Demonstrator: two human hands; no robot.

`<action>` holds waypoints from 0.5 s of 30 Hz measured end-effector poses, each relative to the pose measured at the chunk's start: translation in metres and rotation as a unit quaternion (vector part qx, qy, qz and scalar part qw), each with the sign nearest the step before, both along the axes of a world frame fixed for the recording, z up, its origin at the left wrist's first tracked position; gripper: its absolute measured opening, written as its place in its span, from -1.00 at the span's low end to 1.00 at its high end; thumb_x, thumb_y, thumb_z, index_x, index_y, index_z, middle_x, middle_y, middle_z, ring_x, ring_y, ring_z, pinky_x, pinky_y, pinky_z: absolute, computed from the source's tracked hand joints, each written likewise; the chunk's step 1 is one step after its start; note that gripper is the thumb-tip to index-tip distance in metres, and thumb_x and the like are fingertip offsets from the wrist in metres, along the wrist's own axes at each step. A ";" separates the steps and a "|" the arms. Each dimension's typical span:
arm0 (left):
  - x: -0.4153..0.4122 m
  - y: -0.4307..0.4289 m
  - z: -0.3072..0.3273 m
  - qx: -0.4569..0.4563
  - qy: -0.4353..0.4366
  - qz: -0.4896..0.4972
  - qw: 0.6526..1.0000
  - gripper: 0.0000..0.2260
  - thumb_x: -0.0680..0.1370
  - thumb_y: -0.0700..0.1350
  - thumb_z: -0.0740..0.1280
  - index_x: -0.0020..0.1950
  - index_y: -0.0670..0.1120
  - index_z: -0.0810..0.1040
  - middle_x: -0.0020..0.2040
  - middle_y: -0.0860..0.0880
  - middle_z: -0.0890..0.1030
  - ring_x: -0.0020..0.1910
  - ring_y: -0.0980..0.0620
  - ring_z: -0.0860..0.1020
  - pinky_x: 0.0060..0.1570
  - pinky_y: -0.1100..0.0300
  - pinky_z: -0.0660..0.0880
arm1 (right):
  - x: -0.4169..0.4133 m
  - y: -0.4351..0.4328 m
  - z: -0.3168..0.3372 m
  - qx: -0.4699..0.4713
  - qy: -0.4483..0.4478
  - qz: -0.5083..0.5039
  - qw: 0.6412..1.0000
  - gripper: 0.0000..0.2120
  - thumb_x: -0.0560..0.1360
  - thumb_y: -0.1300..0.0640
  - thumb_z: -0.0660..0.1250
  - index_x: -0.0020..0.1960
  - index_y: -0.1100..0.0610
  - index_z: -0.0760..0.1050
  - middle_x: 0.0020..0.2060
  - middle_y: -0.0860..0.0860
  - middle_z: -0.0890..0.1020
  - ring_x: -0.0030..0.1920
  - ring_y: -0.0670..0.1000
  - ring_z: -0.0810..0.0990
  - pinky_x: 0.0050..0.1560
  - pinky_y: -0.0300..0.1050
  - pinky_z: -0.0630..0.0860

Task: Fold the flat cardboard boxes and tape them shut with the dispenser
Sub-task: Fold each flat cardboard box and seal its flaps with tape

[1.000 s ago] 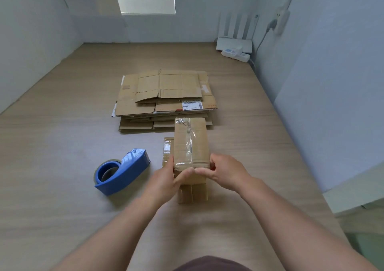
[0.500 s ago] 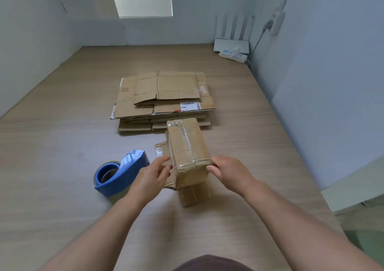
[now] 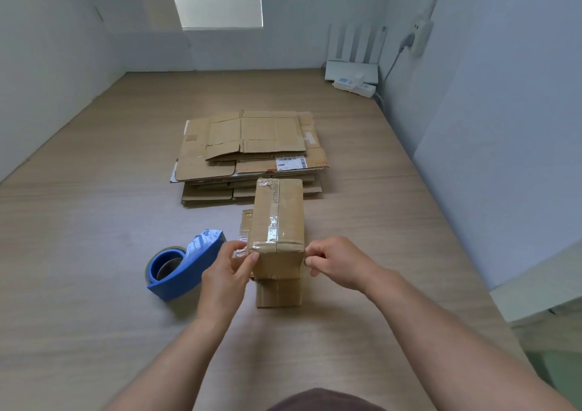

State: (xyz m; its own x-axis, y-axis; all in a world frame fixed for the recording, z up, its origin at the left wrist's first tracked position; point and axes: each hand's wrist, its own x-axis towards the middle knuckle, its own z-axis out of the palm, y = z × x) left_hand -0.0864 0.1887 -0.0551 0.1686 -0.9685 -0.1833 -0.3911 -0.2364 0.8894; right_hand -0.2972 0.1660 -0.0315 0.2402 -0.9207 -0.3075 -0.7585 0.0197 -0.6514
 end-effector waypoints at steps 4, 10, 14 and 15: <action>0.000 0.003 -0.001 0.002 -0.004 -0.039 0.999 -0.75 0.58 -0.06 0.31 0.25 0.12 0.53 0.04 0.11 0.60 0.09 0.10 0.58 0.16 0.02 0.55 | 0.008 -0.003 -0.005 -0.045 0.063 0.016 0.997 -0.77 0.54 0.03 0.31 -0.27 0.05 0.42 -0.30 0.04 0.60 -0.13 0.08 0.61 -0.08 -0.11 0.47; 0.010 -0.001 -0.006 0.037 -0.081 -0.111 0.990 -0.64 0.65 -0.02 0.17 0.45 0.12 0.36 0.13 0.09 0.57 0.06 0.07 0.58 0.18 0.11 0.51 | 0.011 0.002 -0.022 -0.164 0.105 0.035 0.980 -0.77 0.59 0.00 0.22 -0.18 0.08 0.30 -0.11 0.11 0.60 -0.08 0.15 0.51 -0.19 -0.14 0.21; 0.023 -0.012 -0.003 0.029 -0.105 -0.149 0.983 -0.74 0.61 -0.06 0.27 0.29 0.02 0.55 0.03 0.09 0.63 -0.01 0.15 0.58 0.09 0.20 0.55 | 0.011 0.006 -0.032 -0.205 0.073 0.031 0.975 -0.77 0.47 0.00 0.15 -0.22 0.15 0.38 -0.26 0.16 0.57 -0.24 0.20 0.52 -0.25 -0.11 0.24; 0.023 -0.015 -0.001 0.016 -0.127 -0.157 0.979 -0.82 0.60 -0.06 0.29 0.16 0.02 0.60 -0.04 0.09 0.63 -0.04 0.14 0.59 0.05 0.21 0.55 | 0.010 0.006 -0.033 -0.209 0.071 0.027 0.975 -0.75 0.46 0.02 0.17 -0.22 0.20 0.41 -0.29 0.17 0.57 -0.27 0.20 0.52 -0.26 -0.11 0.24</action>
State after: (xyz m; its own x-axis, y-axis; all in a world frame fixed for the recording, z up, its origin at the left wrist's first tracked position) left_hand -0.0638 0.1741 -0.0561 -0.0919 -0.9744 -0.2052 -0.6562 -0.0957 0.7485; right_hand -0.2872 0.1718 -0.0647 0.2749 -0.9598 0.0572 -0.8344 -0.2677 -0.4817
